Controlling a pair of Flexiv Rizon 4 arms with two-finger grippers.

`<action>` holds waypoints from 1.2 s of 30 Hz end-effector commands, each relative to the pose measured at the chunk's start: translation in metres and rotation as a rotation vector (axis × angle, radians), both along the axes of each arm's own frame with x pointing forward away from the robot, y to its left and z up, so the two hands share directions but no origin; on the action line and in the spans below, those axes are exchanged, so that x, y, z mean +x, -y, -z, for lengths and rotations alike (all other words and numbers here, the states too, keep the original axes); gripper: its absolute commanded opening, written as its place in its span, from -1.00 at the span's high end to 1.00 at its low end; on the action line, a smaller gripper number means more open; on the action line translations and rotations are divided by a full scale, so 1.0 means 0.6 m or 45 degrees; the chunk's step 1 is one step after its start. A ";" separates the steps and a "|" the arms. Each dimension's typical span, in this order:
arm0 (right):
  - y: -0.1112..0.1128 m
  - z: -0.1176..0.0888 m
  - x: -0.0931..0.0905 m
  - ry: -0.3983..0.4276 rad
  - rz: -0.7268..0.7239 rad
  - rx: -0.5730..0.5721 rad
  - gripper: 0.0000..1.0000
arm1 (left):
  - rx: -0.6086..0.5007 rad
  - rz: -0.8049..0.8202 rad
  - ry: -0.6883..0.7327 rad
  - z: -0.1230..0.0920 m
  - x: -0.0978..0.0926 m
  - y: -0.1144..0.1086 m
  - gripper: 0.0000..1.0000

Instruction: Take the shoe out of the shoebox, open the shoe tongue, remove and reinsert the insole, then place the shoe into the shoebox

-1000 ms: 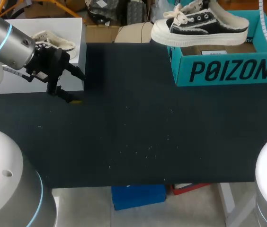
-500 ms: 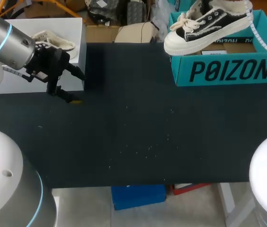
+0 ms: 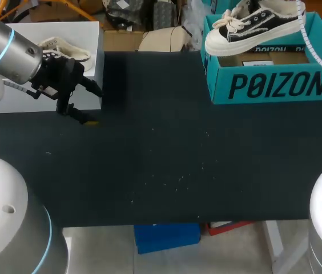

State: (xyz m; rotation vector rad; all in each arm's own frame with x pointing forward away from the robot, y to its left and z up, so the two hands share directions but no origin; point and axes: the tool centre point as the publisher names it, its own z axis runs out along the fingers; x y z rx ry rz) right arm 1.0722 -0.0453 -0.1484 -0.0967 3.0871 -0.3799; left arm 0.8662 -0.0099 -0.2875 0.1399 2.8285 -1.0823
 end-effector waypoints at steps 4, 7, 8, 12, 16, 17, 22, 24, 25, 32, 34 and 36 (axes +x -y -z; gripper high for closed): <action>0.036 0.032 0.053 -0.014 0.022 0.022 1.00 | 0.001 -0.002 0.004 0.002 -0.001 0.001 -1.00; 0.045 0.043 0.071 -0.005 0.030 0.026 1.00 | 0.001 -0.002 0.004 0.002 -0.001 0.001 -1.00; 0.049 0.048 0.076 0.001 0.035 0.032 1.00 | 0.001 -0.002 0.004 0.002 -0.001 0.001 -1.00; 0.067 0.066 0.094 0.029 0.066 0.074 1.00 | 0.001 -0.002 0.004 0.002 -0.001 0.001 -1.00; 0.087 0.083 0.103 0.032 0.070 0.068 1.00 | 0.001 -0.002 0.004 0.002 -0.001 0.001 -1.00; 0.094 0.090 0.105 0.039 0.078 0.079 1.00 | 0.001 -0.002 0.004 0.002 -0.001 0.001 -1.00; 0.109 0.109 0.113 0.056 0.090 0.104 1.00 | 0.001 -0.002 0.004 0.002 -0.001 0.001 -1.00; 0.115 0.121 0.117 0.056 0.104 0.125 1.00 | 0.001 -0.002 0.004 0.002 -0.001 0.001 -1.00; 0.117 0.126 0.119 0.060 0.106 0.132 1.00 | 0.001 -0.002 0.004 0.002 -0.001 0.001 -1.00; 0.128 0.174 0.124 0.061 0.132 0.137 1.00 | 0.001 -0.002 0.004 0.002 -0.001 0.001 -1.00; 0.133 0.187 0.127 0.066 0.138 0.145 1.00 | 0.001 -0.002 0.004 0.002 -0.001 0.001 -1.00; 0.135 0.197 0.129 0.066 0.144 0.156 1.00 | 0.001 -0.002 0.004 0.002 -0.001 0.001 -1.00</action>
